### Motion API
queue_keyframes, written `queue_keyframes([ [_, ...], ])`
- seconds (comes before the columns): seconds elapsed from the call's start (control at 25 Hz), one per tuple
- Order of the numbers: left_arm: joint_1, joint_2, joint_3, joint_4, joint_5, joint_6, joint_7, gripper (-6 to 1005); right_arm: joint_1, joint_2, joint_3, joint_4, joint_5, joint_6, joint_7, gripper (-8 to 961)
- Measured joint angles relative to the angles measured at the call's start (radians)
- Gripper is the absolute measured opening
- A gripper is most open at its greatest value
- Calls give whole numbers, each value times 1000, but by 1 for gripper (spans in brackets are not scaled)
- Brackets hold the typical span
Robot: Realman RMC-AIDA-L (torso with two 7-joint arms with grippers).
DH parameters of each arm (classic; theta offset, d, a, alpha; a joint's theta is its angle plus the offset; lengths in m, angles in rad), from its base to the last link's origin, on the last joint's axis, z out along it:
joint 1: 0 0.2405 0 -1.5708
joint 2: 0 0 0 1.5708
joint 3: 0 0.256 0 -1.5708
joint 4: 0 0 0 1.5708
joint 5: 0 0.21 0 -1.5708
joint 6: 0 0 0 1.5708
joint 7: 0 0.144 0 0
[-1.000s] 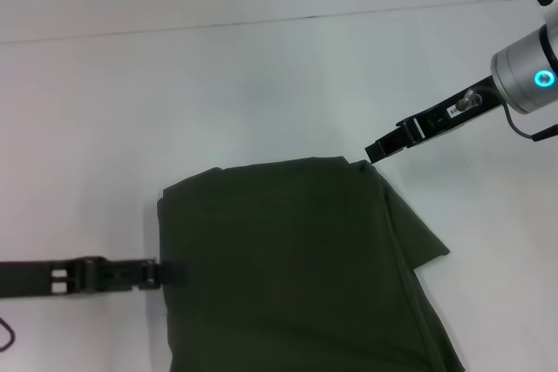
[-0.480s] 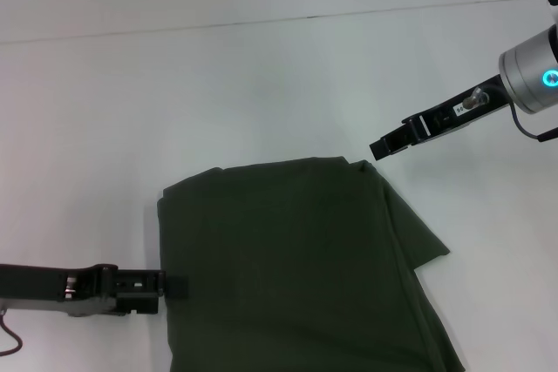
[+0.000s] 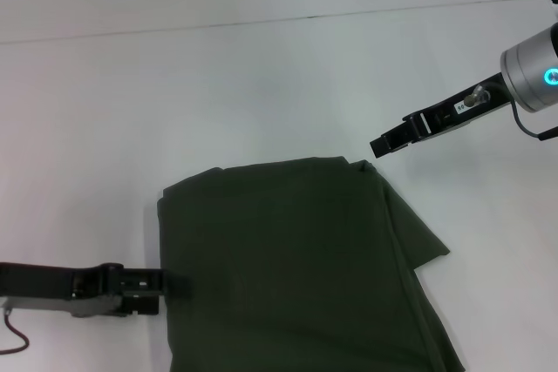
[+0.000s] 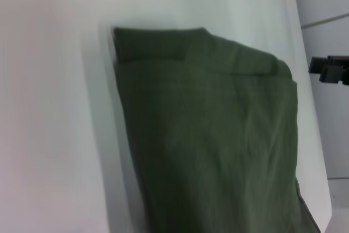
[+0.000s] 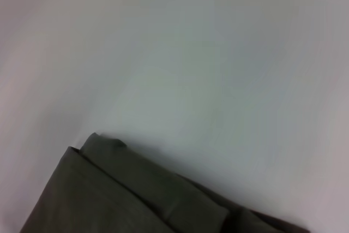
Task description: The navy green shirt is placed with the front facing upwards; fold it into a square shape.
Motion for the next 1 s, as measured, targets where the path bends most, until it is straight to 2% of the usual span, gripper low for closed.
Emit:
queue_keyframes([
  [0.2, -15, 0, 20, -37, 1, -21, -2, 900, 0, 0, 8, 0, 2, -1, 0, 337],
  [1.0, -32, -7, 21, -39, 2, -65, -19, 898, 0, -2, 10, 0, 12, -5, 0, 340],
])
